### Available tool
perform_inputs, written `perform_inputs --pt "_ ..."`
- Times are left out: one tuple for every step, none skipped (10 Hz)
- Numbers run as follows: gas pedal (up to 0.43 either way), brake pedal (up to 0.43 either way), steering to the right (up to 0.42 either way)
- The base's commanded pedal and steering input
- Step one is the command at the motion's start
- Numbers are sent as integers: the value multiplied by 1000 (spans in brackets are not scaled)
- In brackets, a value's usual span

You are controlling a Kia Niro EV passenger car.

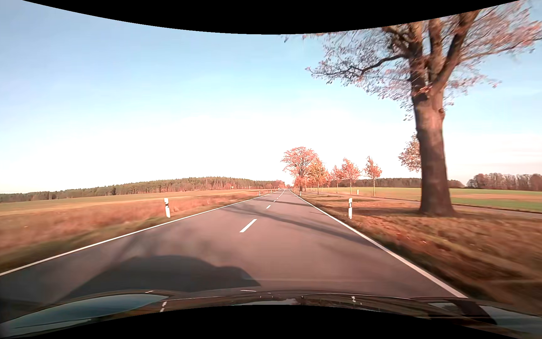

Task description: Follow the waypoints while adhering to traffic rules and regulations

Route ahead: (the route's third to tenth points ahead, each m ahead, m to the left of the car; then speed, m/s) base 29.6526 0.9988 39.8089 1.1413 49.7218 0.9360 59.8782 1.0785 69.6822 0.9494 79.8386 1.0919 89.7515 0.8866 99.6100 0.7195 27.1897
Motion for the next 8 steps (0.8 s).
perform_inputs --pt "189 0 0" --pt "189 0 0" --pt "189 0 0" --pt "189 0 0" --pt "189 0 0" --pt "189 0 0" --pt "189 0 0" --pt "189 0 0"
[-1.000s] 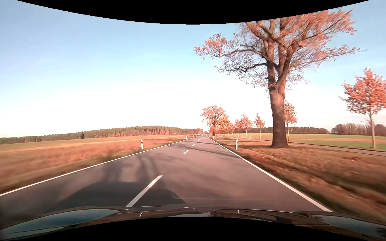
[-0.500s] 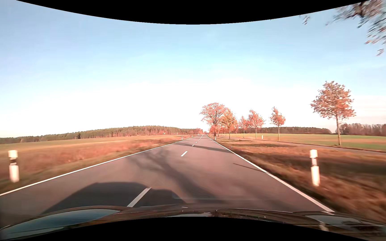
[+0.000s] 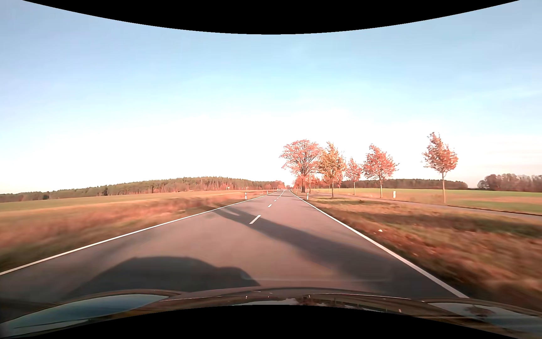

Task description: Follow the waypoints while adhering to traffic rules and regulations

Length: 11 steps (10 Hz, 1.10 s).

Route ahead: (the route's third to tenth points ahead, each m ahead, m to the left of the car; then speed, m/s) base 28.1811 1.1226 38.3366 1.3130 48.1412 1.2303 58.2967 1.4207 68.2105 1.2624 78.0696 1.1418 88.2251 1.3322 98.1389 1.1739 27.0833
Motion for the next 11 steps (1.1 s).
perform_inputs --pt "189 0 0" --pt "189 0 0" --pt "189 0 0" --pt "189 0 0" --pt "189 0 0" --pt "189 0 0" --pt "189 0 0" --pt "189 0 -1" --pt "189 0 -1" --pt "189 0 -1" --pt "189 0 -1"
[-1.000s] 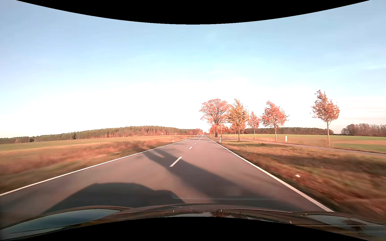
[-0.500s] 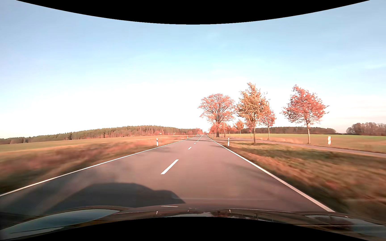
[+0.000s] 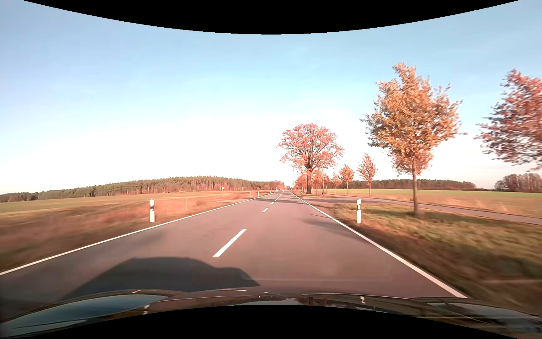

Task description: Follow the waypoints while adhering to traffic rules and regulations

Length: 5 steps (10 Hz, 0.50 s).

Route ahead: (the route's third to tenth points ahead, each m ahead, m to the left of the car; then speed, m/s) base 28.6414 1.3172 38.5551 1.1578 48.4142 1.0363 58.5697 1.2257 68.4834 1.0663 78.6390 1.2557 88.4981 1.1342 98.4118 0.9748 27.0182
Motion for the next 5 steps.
perform_inputs --pt "189 0 -1" --pt "189 0 -1" --pt "189 0 0" --pt "189 0 0" --pt "189 0 0"
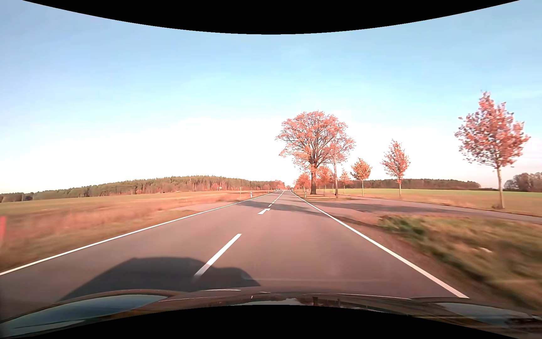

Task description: Follow the waypoints while adhering to traffic rules and regulations

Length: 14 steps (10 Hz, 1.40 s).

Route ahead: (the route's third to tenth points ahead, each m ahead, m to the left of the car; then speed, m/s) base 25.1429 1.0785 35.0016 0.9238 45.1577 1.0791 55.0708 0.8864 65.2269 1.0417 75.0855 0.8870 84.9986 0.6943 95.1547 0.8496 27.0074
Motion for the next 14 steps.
perform_inputs --pt "189 0 0" --pt "189 0 0" --pt "189 0 1" --pt "189 0 1" --pt "189 0 1" --pt "189 0 1" --pt "189 0 1" --pt "189 0 1" --pt "189 0 1" --pt "189 0 1" --pt "189 0 1" --pt "189 0 1" --pt "189 0 1" --pt "189 0 1"
